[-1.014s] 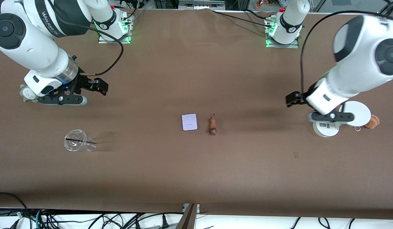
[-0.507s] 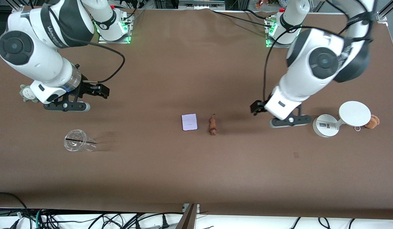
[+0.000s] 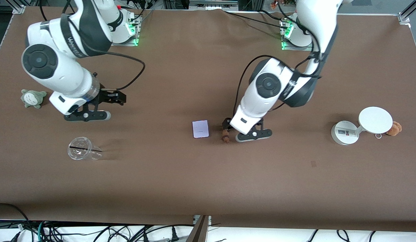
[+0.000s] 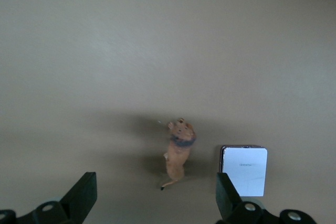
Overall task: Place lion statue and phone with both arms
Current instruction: 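Lower the left gripper onto the lion figurine and close it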
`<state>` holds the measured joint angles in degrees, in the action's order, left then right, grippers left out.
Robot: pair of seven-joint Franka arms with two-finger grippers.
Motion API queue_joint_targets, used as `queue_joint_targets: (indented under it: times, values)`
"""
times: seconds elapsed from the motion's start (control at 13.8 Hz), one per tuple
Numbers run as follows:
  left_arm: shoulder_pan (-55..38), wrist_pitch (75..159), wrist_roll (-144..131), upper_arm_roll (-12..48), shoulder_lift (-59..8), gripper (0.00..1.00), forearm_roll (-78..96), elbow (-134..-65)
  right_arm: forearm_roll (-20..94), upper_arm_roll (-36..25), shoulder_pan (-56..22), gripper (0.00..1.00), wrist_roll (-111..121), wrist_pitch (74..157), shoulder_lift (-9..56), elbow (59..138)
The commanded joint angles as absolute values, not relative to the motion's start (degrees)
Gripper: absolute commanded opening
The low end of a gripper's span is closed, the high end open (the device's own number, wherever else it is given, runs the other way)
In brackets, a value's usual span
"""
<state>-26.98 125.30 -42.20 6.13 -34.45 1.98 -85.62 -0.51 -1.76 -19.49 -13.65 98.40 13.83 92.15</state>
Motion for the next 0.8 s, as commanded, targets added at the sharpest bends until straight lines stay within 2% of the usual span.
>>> queue_joint_targets:
  times: [0.0,0.43,0.72]
  values:
    - [-30.0,128.1,-47.8,5.3,-38.1,1.00,-0.7,-84.5,0.3,-1.6,-19.6,1.00,-12.8,97.9,16.1,88.0]
    - [-33.1,134.4,-48.9,5.2,-44.5,1.00,-5.4,-85.4,1.0,-1.6,-20.1,1.00,-12.9,97.9,16.4,87.3]
    - [-33.5,136.2,-49.3,5.1,-46.1,1.00,-8.6,-85.3,1.5,-1.6,-20.1,1.00,-13.1,97.9,16.4,87.3]
